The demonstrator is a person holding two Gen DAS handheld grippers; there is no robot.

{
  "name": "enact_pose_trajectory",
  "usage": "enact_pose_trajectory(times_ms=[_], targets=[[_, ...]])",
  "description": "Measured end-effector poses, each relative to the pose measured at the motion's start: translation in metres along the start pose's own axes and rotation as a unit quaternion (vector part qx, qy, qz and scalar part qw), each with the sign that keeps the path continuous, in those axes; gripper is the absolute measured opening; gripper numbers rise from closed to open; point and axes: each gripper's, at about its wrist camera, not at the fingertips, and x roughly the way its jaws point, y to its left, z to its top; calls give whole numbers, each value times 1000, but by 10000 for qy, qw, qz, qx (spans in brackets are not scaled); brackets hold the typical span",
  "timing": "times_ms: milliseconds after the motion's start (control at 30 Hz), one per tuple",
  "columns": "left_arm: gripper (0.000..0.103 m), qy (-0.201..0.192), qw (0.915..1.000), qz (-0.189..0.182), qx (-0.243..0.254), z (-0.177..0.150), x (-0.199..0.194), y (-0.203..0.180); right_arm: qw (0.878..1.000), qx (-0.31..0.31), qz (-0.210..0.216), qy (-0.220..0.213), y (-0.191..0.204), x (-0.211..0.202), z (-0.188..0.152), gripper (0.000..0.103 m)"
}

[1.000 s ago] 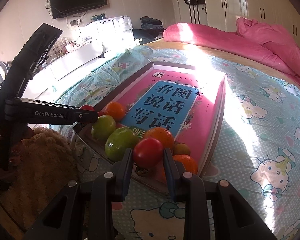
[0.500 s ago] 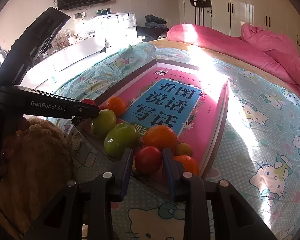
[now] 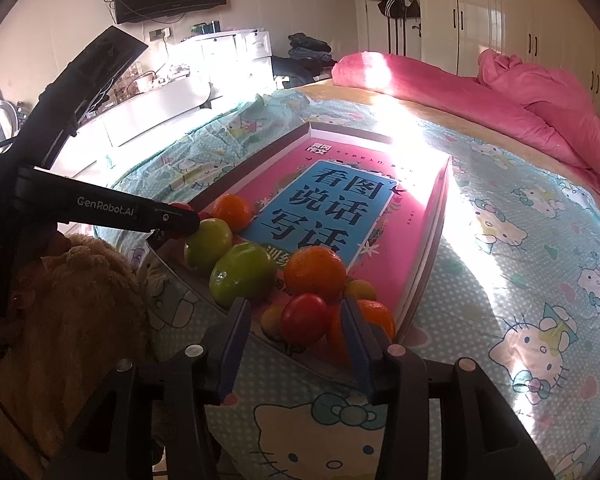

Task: Organize fruits
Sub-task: 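Lower the tomato and open the left tool while the right tool releases its tomato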

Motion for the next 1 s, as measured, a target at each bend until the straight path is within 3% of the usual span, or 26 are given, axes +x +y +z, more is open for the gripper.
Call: enact_pose_trajectory(times_ms=[67,400,500,900,1000], targets=[[39,5,10000,19,-16,0,1,0,10000,40,1,-5,-2,-2,0,49],[41,10,10000,17,-10,0,2,0,9999,114,-29,6,-3,-4,-1,49],[47,14,10000,22,6,0,2,-1,9999,138,-58,-25,-5,-5,0,56],[55,-89,9999,-114,73,0,-3,-9,9996,107,-248,-121,-7,-9,1,64],[63,-129,9998,-145,101,-1,-5,-11,9994,106,-297,-140,-8,-9,1,67]])
